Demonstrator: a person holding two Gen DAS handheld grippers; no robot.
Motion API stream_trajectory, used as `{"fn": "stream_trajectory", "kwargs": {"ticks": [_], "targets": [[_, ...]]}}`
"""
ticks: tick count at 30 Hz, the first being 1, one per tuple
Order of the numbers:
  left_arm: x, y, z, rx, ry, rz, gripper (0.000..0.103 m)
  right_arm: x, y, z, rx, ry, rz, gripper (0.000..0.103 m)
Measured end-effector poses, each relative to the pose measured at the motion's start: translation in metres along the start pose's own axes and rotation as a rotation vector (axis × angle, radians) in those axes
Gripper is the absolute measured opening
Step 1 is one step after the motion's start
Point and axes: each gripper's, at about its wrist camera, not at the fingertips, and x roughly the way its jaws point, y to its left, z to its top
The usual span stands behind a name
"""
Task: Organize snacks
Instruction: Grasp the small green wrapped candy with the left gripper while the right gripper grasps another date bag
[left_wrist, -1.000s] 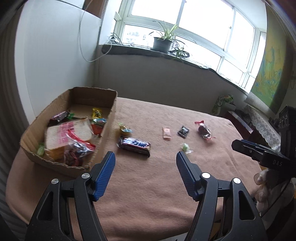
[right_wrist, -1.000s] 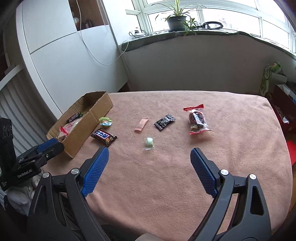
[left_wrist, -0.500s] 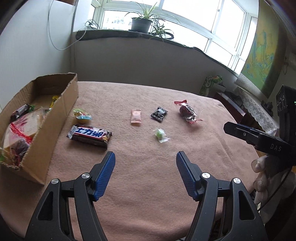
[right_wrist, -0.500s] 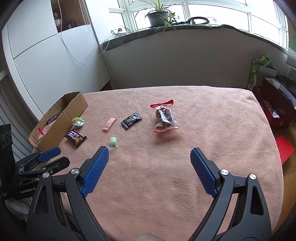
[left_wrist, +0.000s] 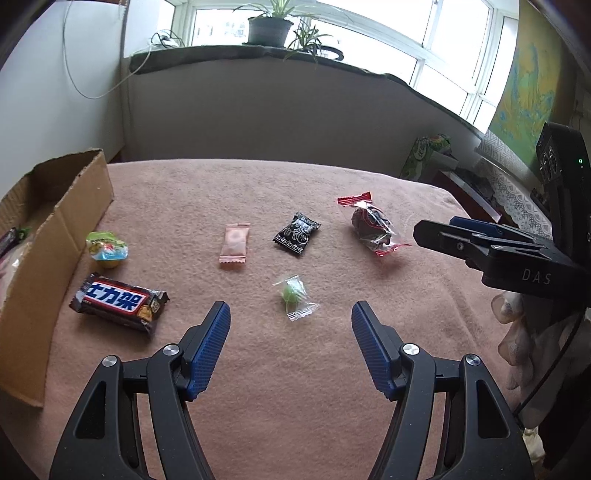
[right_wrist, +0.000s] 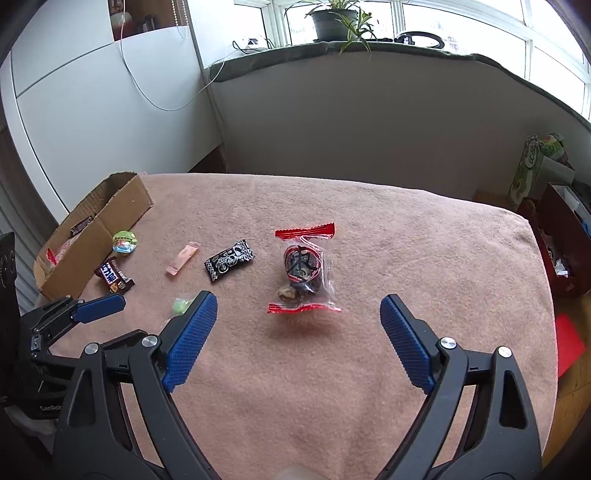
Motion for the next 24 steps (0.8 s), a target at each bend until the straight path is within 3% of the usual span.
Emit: {"fn": "stream_trajectory", "kwargs": {"ticks": [4,8,18,21,24], "targets": [[0.016,-0.011,0.001,0.034,0.040,0.005,0.066,0.021,-0.001,0.007,-0.007,0.021,0.012,0.092],[0.030,-0.015,0.002,0.054,0.062,0.033,0.051,0.043,-0.007,0.010,0.005,0.054,0.016,0.092],[0.039,-0.012,0.008,0.049,0.075,0.041,0.033,0.070,-0.008,0.014,-0.004,0.096,0.031,0.091],[0.043,-0.013,0.011,0.046,0.073,0.039,0.028,0.075,-0.005,0.015,-0.015,0.115,0.030,0.079],[0.044,-0.012,0.012,0.038,0.069,0.036,0.024,0.078,-0.002,0.014,-0.027,0.121,0.016,0.076]]}}
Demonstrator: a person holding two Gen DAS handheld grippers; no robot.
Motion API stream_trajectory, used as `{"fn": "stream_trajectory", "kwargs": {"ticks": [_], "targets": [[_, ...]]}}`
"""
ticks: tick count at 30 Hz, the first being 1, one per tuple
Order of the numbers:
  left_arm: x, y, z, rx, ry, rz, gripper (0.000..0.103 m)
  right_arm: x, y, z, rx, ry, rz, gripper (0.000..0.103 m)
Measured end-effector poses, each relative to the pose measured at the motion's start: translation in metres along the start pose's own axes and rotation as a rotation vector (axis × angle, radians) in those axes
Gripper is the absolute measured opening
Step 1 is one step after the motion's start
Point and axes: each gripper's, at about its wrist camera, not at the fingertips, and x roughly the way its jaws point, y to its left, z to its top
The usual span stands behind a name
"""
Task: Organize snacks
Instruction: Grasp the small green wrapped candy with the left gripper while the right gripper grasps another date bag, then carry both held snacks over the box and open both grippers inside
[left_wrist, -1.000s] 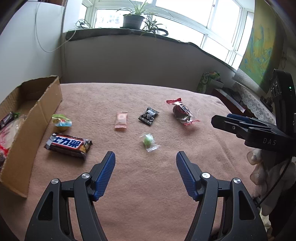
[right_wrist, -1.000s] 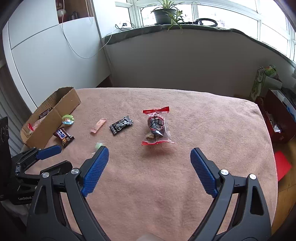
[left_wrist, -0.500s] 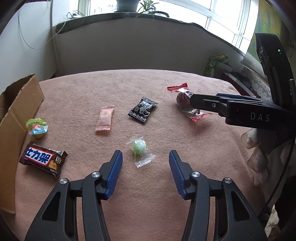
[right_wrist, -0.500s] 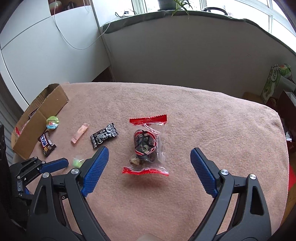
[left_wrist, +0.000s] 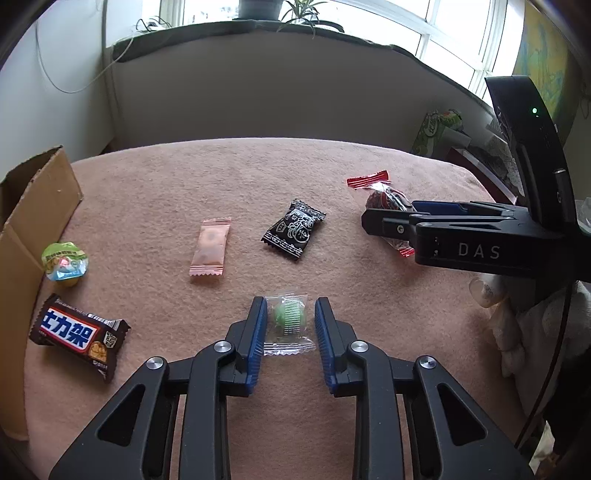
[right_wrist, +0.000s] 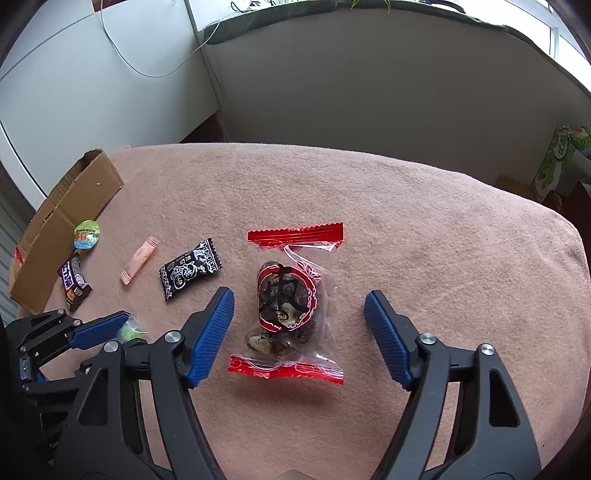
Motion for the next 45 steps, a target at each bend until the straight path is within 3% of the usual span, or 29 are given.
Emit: {"fn": "stream_trajectory", "kwargs": {"ticks": [2,4,6,10,24,35,45], "targets": [[-0.001,0.000,-0.001,0.006,-0.001,0.002,0.023,0.000,0.001,0.001,-0.005,0.000,-0.003,0.070],[-0.002,0.000,-0.001,0.014,-0.001,0.001,0.020,0.001,0.002,0.002,-0.007,0.000,-0.023,0.053],[-0.002,0.000,-0.001,0.015,-0.003,-0.001,0.019,0.000,0.002,0.003,-0.003,-0.002,-0.017,0.045],[-0.004,0.001,-0.002,0.018,-0.004,-0.007,0.019,-0.006,-0.003,0.002,0.014,-0.011,-0.011,0.039],[-0.038,0.016,-0.003,-0.008,-0.068,-0.030,0.019,-0.050,0.005,-0.001,0.034,-0.075,0.011,0.036],[-0.096,0.058,-0.003,-0.056,-0.174,-0.012,0.019,-0.079,0.072,0.019,-0.047,-0.126,0.065,0.036],[-0.145,0.132,-0.011,-0.151,-0.259,0.065,0.019,-0.078,0.150,0.046,-0.142,-0.146,0.127,0.036]]}}
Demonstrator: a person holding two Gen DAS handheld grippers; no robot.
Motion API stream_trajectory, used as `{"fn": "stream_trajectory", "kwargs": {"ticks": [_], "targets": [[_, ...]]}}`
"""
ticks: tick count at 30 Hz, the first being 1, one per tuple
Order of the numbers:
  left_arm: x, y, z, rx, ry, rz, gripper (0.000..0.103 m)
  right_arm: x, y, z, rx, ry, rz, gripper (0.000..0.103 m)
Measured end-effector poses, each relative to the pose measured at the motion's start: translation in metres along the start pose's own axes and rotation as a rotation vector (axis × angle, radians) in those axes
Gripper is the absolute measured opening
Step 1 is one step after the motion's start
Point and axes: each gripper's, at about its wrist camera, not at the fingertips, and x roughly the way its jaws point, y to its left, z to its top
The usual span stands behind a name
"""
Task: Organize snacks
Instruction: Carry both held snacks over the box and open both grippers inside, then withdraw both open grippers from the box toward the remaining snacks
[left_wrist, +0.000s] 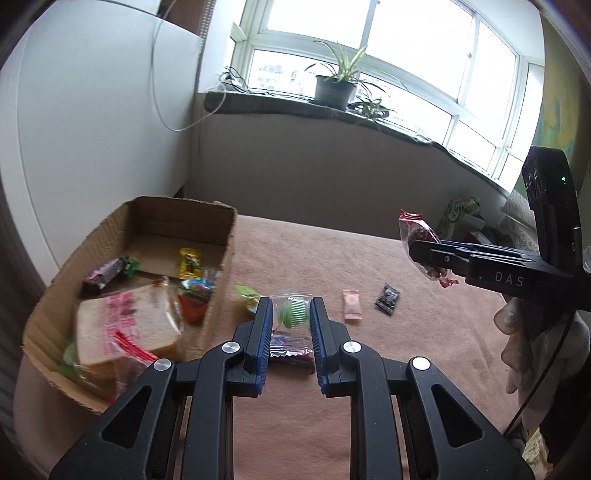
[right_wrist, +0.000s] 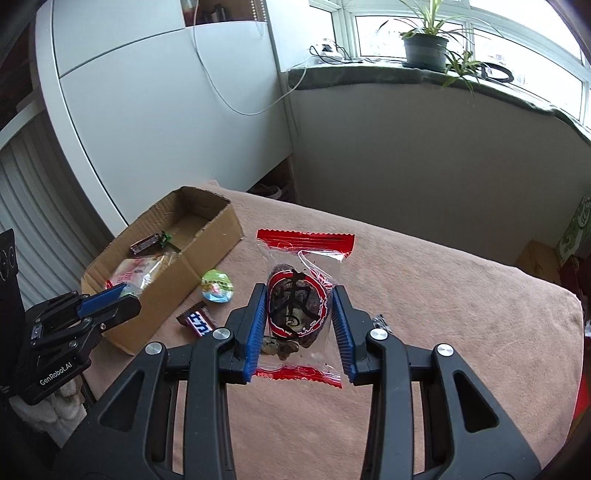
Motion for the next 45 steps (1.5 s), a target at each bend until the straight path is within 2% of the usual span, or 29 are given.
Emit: {"fn": "stream_trajectory", "kwargs": {"ticks": [11,17,27,29,30,31,32,33,35,37,45], "targets": [[-0.016,0.081,0.030,-0.062,-0.061,0.083,0.019,0.046,0.069,0.042,-0.076,0.031,0.081,0.036],[0.003,0.109,0.050,-0.081,-0.041,0.081,0.019,0.076,0.099,0.062,-0.093,0.057,0.130,0.036],[0.028,0.137,0.062,-0.101,-0.001,0.108,0.019,0.128,0.121,0.088,-0.112,0.093,0.125,0.036],[0.028,0.140,0.061,-0.107,0.000,0.116,0.019,0.134,0.119,0.090,-0.106,0.101,0.127,0.041],[0.028,0.141,0.061,-0.112,-0.001,0.118,0.019,0.135,0.118,0.091,-0.105,0.099,0.127,0.052],[0.028,0.143,0.061,-0.114,-0.002,0.120,0.020,0.135,0.118,0.091,-0.103,0.092,0.123,0.067],[0.027,0.144,0.061,-0.112,-0.003,0.121,0.024,0.134,0.117,0.092,-0.098,0.082,0.118,0.073],[0.027,0.145,0.060,-0.113,-0.002,0.127,0.036,0.133,0.114,0.092,-0.088,0.074,0.117,0.079],[0.024,0.149,0.059,-0.132,-0.009,0.143,0.057,0.128,0.109,0.092,-0.057,0.071,0.128,0.079],[0.020,0.151,0.058,-0.143,-0.019,0.136,0.057,0.122,0.102,0.090,-0.029,0.072,0.139,0.079],[0.003,0.135,0.054,-0.119,-0.056,0.094,0.057,0.075,0.065,0.079,0.022,0.026,0.098,0.079]]}}
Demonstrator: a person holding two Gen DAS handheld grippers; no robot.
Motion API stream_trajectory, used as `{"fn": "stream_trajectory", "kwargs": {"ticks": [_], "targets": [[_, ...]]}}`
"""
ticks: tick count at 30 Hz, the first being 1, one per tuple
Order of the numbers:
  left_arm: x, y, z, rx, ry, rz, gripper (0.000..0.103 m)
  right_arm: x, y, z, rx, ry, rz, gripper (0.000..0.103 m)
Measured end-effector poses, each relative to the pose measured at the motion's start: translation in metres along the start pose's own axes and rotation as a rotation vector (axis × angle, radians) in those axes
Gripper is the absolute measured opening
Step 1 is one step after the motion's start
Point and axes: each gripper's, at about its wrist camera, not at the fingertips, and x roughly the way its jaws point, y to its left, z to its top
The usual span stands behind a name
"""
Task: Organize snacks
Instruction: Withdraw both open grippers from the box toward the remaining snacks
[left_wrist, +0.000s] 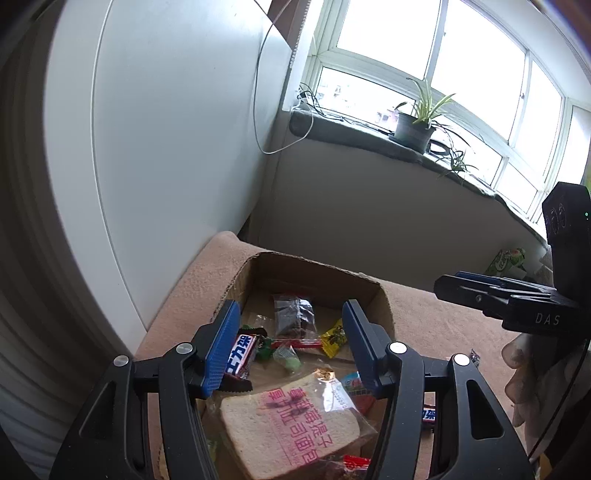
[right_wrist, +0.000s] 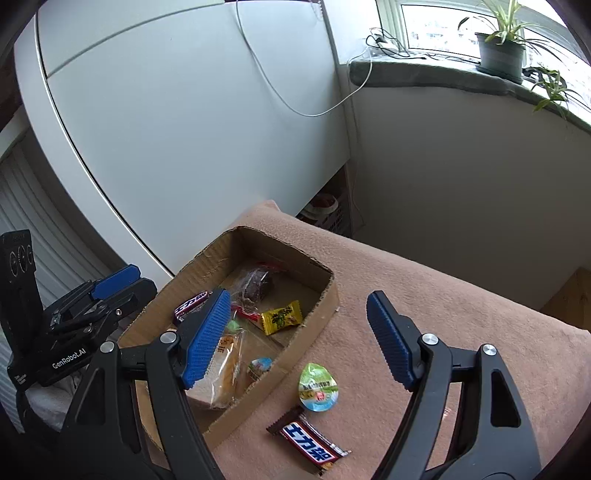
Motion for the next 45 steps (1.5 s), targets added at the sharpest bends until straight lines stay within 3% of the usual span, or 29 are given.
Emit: {"fn": "stream_trajectory", "kwargs": {"ticks": [11,21,34,45], "targets": [[-0.037,-0.034,-0.009,0.019,-0.057,-0.086,0.057,-0.078,-0.061,-0.031,0.087,-0.062,-0.067,0.079],[-0.067,-0.056,-0.039,0.019,-0.063,-0.129,0.057,-0.093,-0.090,-0.079,0.124,-0.023,-0.078,0.079],[-0.039,-0.122,-0.090,0.058,0.116,-0.237,0.057,-0.078,-0.142,-0.115,0.241,0.073,-0.070,0.079],[0.022,-0.135,-0.107,0.010,0.256,-0.156,0.057,-0.040,-0.173,-0.135,0.341,0.148,-0.031,0.070]]}}
